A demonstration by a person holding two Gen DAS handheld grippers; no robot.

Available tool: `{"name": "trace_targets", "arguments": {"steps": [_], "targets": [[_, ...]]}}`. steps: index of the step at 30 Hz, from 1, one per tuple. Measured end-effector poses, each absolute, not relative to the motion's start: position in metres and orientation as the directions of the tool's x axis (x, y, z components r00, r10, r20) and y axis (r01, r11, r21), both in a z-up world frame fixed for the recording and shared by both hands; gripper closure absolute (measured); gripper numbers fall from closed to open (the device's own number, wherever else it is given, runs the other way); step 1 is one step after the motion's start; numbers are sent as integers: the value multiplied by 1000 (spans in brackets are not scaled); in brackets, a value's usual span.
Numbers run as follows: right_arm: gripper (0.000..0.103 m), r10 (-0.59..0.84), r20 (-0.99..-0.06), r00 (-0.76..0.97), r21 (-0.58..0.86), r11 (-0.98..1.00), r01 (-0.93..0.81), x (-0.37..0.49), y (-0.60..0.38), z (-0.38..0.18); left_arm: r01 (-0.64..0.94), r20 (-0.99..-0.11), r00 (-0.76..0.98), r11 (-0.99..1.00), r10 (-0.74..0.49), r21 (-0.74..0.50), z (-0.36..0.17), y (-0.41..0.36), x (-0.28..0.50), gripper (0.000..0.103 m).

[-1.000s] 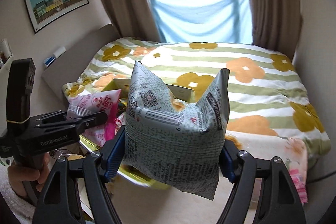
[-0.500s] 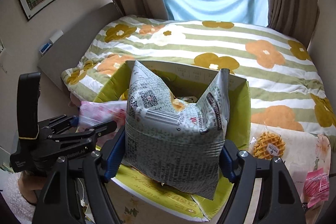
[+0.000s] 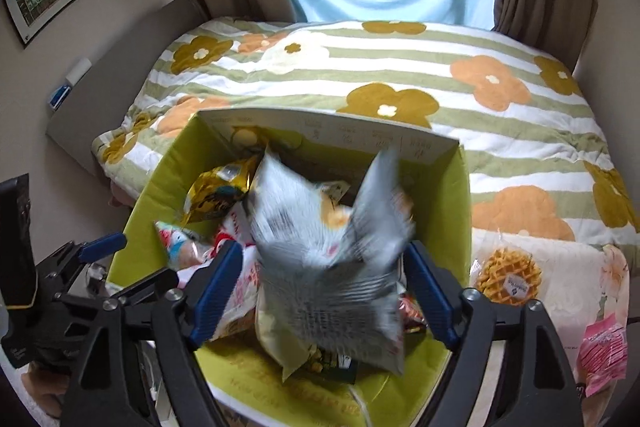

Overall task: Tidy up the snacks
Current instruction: 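Open both tools to drop the two bags into the box, then move both tools back to the white pouch and pink striped bag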

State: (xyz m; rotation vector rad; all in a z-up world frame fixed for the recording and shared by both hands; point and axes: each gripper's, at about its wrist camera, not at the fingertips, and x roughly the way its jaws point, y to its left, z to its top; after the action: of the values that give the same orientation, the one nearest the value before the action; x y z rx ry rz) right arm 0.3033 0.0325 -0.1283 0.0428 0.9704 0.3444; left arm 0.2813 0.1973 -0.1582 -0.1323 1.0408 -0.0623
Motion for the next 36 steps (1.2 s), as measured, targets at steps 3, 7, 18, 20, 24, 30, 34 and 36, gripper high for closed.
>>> {"name": "trace_targets", "arguments": {"steps": [3,7,18,20,24,30,34,36], "targets": [[4,321,-781,535,192,940,-283,302,30,-127,-8,-853,509,991,-110,-133,-156,193,282,0],[4,327,-787,523,200,938,-285,301,26,-130,-7,-858,505,993,-98,-118,-156,188,281,0],[4,332,-791,514,209,936,-283,282,17,-122,17,-851,518,995,-89,-94,-144,178,265,0],[4,323,-792,519,203,940,-275,275,15,-120,29,-848,521,995,-96,-95,-139,176,261,0],[4,304,-788,535,201,949,-243,259,4,-115,72,-843,527,994,-110,-84,-130,166,253,0],[4,261,-774,576,189,965,-183,232,-22,-107,144,-835,534,987,-136,-69,-117,139,244,0],[4,219,-764,607,164,976,-145,215,-48,-98,184,-834,523,979,-175,-90,-110,111,241,0],[4,197,-757,624,152,980,-125,206,-65,-94,209,-829,526,974,-190,-91,-106,93,239,0]]}}
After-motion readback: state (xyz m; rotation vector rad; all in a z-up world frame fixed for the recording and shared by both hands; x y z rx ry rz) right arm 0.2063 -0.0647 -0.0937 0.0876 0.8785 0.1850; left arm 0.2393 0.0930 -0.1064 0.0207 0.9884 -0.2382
